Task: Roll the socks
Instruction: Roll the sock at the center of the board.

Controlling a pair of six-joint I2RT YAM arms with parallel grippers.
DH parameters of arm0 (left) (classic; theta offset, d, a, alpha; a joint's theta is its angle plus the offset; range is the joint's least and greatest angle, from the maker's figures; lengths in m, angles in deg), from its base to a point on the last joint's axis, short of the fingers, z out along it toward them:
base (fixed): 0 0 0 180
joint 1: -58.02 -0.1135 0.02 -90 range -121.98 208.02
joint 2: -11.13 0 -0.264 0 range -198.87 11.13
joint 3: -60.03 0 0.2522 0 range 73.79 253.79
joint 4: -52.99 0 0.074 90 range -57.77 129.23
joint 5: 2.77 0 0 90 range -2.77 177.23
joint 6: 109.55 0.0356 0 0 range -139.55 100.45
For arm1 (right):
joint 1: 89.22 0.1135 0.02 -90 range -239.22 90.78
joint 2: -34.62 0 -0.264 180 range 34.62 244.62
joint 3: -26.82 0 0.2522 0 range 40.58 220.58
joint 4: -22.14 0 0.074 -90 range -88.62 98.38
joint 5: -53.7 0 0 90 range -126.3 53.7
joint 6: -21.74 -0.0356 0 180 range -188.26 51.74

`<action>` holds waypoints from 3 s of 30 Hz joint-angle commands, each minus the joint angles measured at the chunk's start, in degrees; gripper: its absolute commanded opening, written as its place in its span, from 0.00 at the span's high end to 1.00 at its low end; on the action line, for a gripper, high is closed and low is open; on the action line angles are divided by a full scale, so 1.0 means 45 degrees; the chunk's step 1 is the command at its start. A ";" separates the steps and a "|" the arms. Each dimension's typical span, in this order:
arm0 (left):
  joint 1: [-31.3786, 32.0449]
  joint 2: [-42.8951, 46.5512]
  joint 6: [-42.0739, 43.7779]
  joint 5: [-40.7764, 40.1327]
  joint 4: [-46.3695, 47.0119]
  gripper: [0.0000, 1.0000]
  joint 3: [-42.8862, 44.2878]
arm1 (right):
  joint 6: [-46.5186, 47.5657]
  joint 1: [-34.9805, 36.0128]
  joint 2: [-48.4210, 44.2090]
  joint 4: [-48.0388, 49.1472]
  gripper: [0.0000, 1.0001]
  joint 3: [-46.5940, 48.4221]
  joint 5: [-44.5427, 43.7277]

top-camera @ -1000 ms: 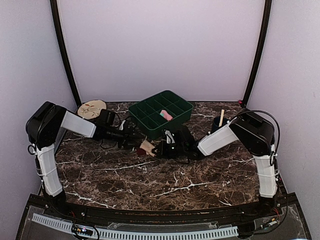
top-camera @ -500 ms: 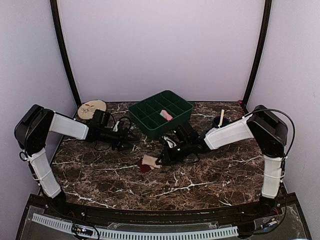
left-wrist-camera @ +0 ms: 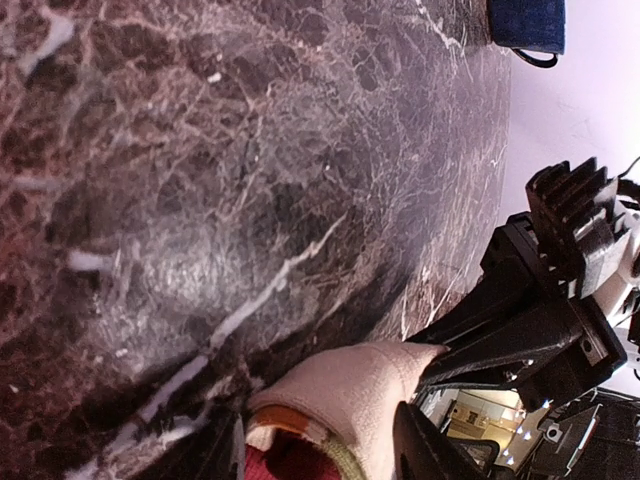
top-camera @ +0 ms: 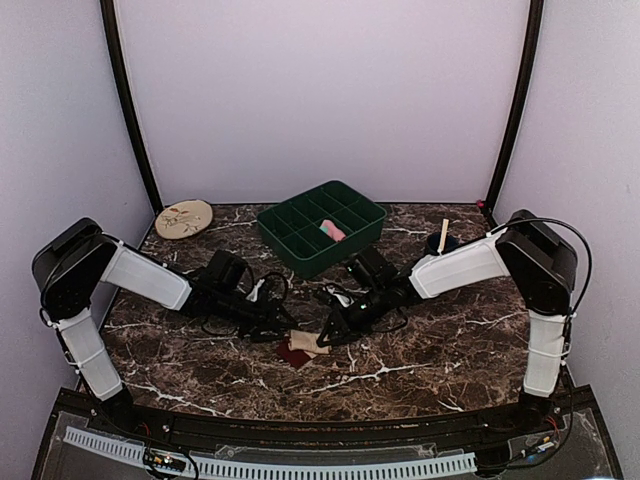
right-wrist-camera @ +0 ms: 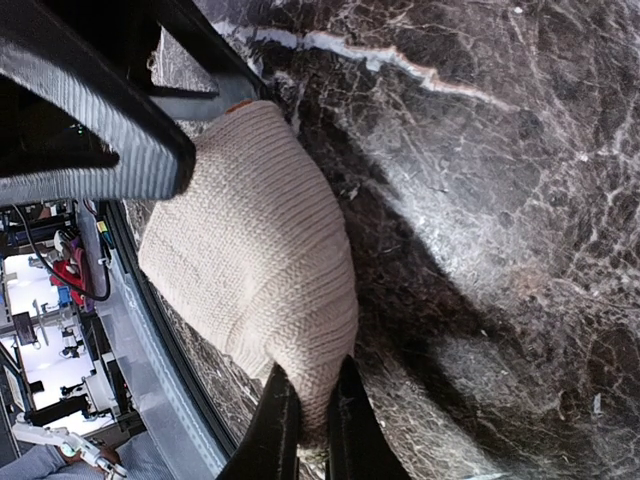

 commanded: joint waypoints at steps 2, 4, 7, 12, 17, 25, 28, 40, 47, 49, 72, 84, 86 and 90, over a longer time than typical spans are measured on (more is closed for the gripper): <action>0.0396 0.0553 -0.0724 -0.0230 0.0816 0.47 -0.0233 | 0.0069 -0.0090 0.0075 0.0065 1.00 0.0134 0.0190; 0.0414 0.0692 -0.0693 -0.0223 0.0600 0.47 -0.0255 | 0.0111 -0.0088 0.0151 -0.0019 1.00 0.0157 0.0179; 0.0397 0.0834 -0.0730 0.0045 0.0403 0.45 -0.0174 | 0.0212 -0.0090 0.0247 -0.0189 1.00 0.0455 0.0161; 0.0400 0.0952 -0.0309 0.0344 -0.0772 0.43 0.0292 | 0.0336 -0.0110 0.0303 -0.0311 1.00 0.0635 0.0184; 0.0369 0.1331 0.0928 0.0269 -0.3030 0.41 0.0854 | 0.0432 -0.0163 0.0270 -0.0390 1.00 0.0597 0.0225; 0.0211 0.1922 0.1533 0.0612 -0.4141 0.33 0.1089 | 0.0532 -0.0234 0.0320 -0.0470 1.00 0.0629 0.0363; 0.0221 0.1946 0.1557 0.1012 -0.4229 0.31 0.1241 | 0.0556 -0.0246 0.0354 -0.0527 1.00 0.0726 0.0388; 0.0308 0.1112 0.1054 0.1805 -0.3598 0.31 0.1224 | 0.0501 -0.0246 0.0411 -0.0501 1.00 0.0880 0.0480; 0.0443 0.0443 0.0909 0.1940 -0.3267 0.31 0.1385 | 0.0450 -0.0254 0.0544 -0.0537 1.00 0.1072 0.0573; 0.0446 0.0290 0.0833 0.1961 -0.3141 0.31 0.1406 | 0.0440 -0.0255 0.0607 -0.0535 1.00 0.1130 0.0588; 0.0397 -0.1045 0.0765 0.2039 -0.2911 1.00 0.2208 | 0.0393 -0.0304 0.1039 -0.0660 1.00 0.1470 0.0631; -0.0131 -0.1376 -0.0592 0.1564 -0.2234 1.00 0.1510 | 0.0899 -0.0387 0.0010 -0.0912 0.69 0.0601 -0.1351; -0.0131 -0.1409 -0.0700 0.1590 -0.2118 1.00 0.1489 | 0.1044 -0.0360 -0.0506 -0.0925 0.66 0.0374 -0.2093; -0.0540 -0.1603 -0.0955 0.1751 -0.1824 1.00 0.1523 | 0.1701 -0.0098 -0.1539 -0.1307 0.64 -0.0187 -0.3676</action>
